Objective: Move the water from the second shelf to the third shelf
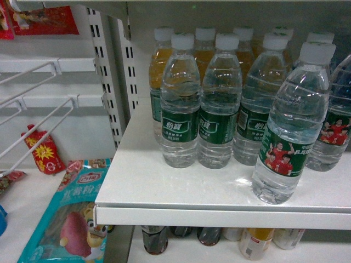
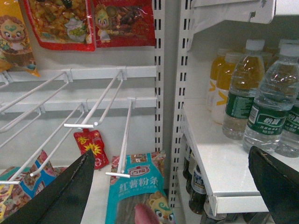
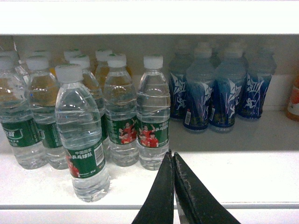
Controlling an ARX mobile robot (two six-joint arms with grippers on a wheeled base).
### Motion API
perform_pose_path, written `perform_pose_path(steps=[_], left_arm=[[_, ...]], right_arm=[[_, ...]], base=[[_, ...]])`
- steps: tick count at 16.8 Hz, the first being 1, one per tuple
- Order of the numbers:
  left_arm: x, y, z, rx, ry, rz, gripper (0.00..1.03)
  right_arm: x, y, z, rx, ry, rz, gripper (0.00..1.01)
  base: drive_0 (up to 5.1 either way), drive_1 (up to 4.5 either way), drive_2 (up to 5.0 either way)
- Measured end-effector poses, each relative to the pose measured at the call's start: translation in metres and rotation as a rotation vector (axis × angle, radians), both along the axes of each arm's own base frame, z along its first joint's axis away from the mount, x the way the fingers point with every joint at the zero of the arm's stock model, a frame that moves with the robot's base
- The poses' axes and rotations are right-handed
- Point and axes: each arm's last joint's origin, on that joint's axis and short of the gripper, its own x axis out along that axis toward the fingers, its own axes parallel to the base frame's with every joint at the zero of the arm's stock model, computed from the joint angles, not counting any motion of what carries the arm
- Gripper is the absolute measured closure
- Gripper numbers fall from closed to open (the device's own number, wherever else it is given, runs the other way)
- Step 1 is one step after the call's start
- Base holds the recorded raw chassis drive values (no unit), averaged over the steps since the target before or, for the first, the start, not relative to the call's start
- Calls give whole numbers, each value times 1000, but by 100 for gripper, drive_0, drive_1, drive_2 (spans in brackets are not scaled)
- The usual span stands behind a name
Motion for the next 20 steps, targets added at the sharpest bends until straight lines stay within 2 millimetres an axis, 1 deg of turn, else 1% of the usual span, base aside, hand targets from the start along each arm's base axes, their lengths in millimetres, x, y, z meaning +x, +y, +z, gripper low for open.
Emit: perform_pose_path(steps=[4,5,6,8,17,20], left_arm=[[0,0,0,0,0,0,5],[0,0,0,0,0,1,5],[0,0,0,0,0,0,5],[0,0,0,0,0,-1,5],[0,0,0,0,0,0,5],[0,0,0,0,0,0,5]], right_arm=[[-5,0,-1,0,7,0,99],[-12,0,-7,0,50,2,99],[-15,0,-1,0,-15,2,99],[-15,0,-4,0,10,2,99],[-15,0,-3,-1,6,2,99],[-15,0,-3,0,6,2,72]], base=[[0,0,0],[0,0,0],[0,0,0],[0,0,0],[0,0,0],[0,0,0]])
